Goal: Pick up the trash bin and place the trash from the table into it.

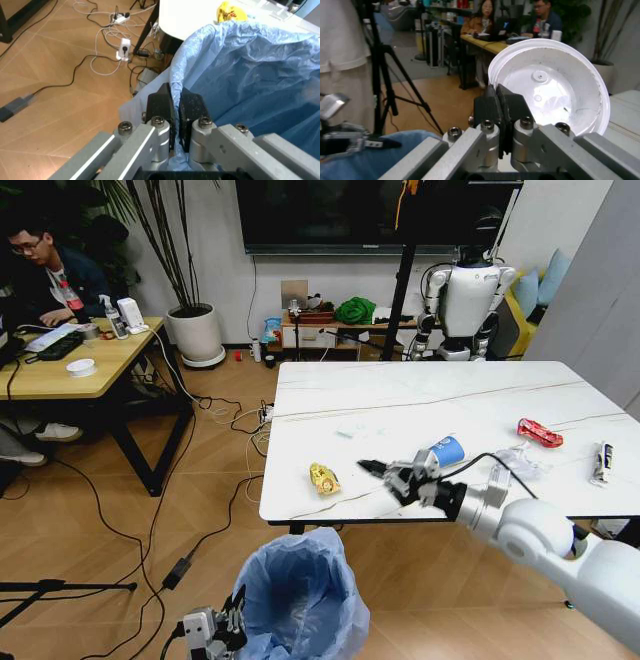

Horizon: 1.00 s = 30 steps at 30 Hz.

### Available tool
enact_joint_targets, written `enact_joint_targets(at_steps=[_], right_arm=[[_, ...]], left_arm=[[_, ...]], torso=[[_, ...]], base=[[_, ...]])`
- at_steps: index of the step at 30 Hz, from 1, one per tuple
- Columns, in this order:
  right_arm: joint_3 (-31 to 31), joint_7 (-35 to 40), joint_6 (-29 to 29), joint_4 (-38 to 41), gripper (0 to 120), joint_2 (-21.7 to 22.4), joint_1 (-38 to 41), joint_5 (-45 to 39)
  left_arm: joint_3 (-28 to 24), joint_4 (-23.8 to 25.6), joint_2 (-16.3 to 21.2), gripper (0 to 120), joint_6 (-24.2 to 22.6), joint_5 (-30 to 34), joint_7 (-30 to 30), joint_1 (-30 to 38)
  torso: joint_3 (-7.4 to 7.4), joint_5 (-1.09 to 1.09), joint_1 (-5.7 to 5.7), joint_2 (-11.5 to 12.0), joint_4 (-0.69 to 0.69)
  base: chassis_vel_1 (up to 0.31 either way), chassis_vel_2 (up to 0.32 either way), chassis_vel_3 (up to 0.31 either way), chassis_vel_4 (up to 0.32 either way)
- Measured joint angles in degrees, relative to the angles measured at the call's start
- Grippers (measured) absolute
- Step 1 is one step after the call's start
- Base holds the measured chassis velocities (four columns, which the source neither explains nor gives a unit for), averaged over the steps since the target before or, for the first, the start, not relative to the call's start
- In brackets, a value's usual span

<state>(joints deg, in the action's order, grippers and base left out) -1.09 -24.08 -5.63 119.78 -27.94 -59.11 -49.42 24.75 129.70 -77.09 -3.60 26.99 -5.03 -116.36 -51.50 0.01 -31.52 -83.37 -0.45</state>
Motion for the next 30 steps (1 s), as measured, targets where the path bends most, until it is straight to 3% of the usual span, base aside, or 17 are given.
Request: enact_joint_targets(at_steps=[13,26,30], right_arm=[[1.7,-11.5,-4.5,-1.5,0,-0.3,-6.4,7.7],[2.0,-12.8,-5.8,-1.8,0,1.0,-9.0,9.4],[1.5,-12.5,-5.7,-1.1,11,1.7,-10.0,9.7]], left_arm=[[-4.7,-3.8,0.0,0,-1.7,2.2,0.4,5.6],[-7.4,-5.1,0.6,0,-2.4,3.2,0.0,8.1],[-7.5,-5.0,0.6,0,-2.7,3.6,-0.3,8.5]], torso=[[0.0,0.0,0.0,0.0,0.0],[0.0,-0.01,0.0,0.0,0.01],[0.0,-0.01,-0.01,0.0,0.0]], base=[[0.0,0.0,0.0,0.0],[0.0,0.0,0.0,0.0],[0.0,0.0,0.0,0.0]])
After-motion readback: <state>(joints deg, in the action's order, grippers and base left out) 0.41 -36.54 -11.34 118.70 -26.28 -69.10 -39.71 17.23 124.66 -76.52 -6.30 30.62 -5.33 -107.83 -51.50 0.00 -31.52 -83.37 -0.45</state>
